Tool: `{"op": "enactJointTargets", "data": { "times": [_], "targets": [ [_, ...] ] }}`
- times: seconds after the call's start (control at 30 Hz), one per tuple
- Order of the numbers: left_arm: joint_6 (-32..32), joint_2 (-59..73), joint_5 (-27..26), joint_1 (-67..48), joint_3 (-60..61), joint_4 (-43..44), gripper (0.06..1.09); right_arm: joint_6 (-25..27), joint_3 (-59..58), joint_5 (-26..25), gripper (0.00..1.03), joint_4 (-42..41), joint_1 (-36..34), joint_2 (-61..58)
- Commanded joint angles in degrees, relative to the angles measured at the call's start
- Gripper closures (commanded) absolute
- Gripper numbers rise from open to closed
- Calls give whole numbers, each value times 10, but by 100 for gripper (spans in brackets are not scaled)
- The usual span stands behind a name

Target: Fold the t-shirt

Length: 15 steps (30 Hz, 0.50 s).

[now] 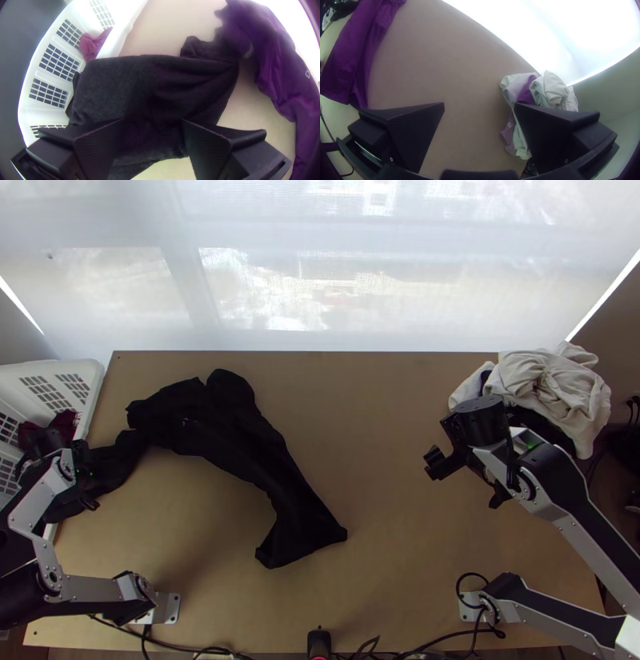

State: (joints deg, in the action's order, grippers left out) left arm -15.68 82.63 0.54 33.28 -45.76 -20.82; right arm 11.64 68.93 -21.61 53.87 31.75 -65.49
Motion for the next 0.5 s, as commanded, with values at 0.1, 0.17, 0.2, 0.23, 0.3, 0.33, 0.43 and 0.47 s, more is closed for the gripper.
{"op": "enactJointTargets", "data": {
  "times": [0.1, 0.17, 0.2, 0.23, 0.3, 0.33, 0.43, 0.47],
  "targets": [
    [1, 38, 5, 12, -10, 29, 86, 2, 2, 0, 5, 5, -8, -2],
    [0, 38, 5, 17, -17, 30, 100, 2, 2, 0, 5, 8, -13, -1],
    [0, 38, 5, 20, -22, 29, 105, 2, 1, 0, 5, 10, -15, 0],
    [0, 37, 5, 23, -28, 29, 105, 1, -1, 0, 5, 10, -17, 1],
    [1, 28, 4, 30, -46, 20, 105, 1, -6, 0, 5, 10, -20, 4],
    [1, 19, 3, 34, -57, 14, 105, 1, -9, 0, 5, 11, -21, 5],
    [5, -12, -2, 48, -100, 0, 105, 1, -16, 0, 5, 11, -25, 8],
    [7, -23, -4, 54, -115, -3, 105, 1, -18, 0, 5, 11, -26, 8]
  ]
}}
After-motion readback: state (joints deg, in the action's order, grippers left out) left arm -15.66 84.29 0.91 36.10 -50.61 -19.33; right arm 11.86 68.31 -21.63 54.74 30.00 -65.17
